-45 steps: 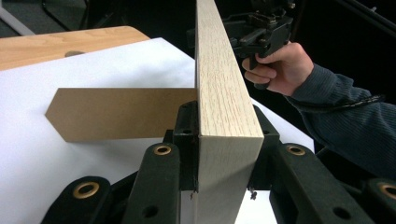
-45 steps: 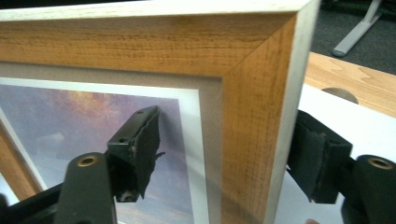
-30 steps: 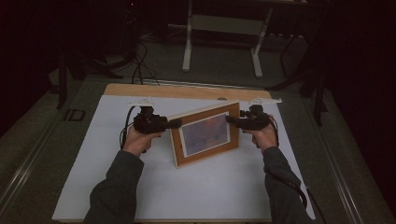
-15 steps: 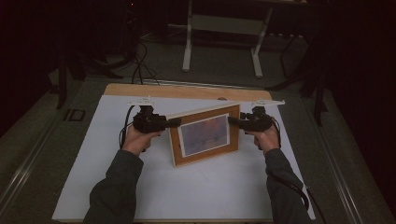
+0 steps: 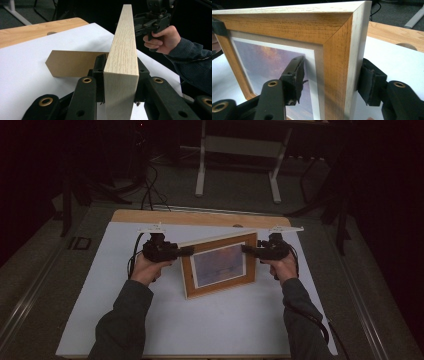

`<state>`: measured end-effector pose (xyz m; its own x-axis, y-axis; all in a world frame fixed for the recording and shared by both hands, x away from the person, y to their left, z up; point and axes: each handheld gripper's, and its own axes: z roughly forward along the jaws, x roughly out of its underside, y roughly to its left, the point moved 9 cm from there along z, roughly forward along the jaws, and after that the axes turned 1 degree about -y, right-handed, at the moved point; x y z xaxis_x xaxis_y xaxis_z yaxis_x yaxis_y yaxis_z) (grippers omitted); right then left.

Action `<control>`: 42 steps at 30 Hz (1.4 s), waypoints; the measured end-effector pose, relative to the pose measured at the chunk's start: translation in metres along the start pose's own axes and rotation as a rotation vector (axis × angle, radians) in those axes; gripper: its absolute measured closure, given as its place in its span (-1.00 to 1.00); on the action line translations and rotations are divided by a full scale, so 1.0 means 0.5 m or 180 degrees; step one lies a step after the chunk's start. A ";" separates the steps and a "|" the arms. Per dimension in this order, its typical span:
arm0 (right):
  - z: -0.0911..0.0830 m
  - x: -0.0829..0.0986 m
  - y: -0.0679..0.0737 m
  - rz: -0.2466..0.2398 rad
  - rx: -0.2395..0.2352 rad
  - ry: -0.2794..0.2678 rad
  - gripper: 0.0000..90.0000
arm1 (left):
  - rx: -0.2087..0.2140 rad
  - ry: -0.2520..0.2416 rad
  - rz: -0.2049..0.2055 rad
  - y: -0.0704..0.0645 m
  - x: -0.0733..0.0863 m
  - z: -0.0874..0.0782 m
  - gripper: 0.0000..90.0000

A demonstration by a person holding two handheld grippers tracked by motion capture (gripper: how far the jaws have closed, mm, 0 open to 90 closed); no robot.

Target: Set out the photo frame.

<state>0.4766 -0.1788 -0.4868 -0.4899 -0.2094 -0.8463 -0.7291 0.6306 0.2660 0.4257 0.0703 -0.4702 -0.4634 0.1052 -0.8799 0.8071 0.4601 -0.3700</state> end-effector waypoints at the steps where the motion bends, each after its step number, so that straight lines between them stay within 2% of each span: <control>1: -0.001 0.001 0.001 -0.0002 -0.0008 0.0004 -0.01 | -0.0004 -0.0005 0.0001 0.001 0.000 0.000 0.58; 11: -0.009 0.010 0.006 -0.0003 -0.0070 -0.0026 0.13 | -0.0060 -0.0042 -0.0006 0.008 -0.002 0.001 0.52; 42: -0.020 0.026 0.025 -0.0043 -0.0097 0.0033 0.31 | -0.0103 -0.0084 -0.0069 0.026 -0.007 -0.003 0.39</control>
<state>0.4564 -0.1808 -0.4897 -0.4847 -0.2256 -0.8451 -0.7498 0.6046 0.2687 0.4371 0.0773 -0.4715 -0.4706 0.0719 -0.8794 0.7844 0.4905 -0.3797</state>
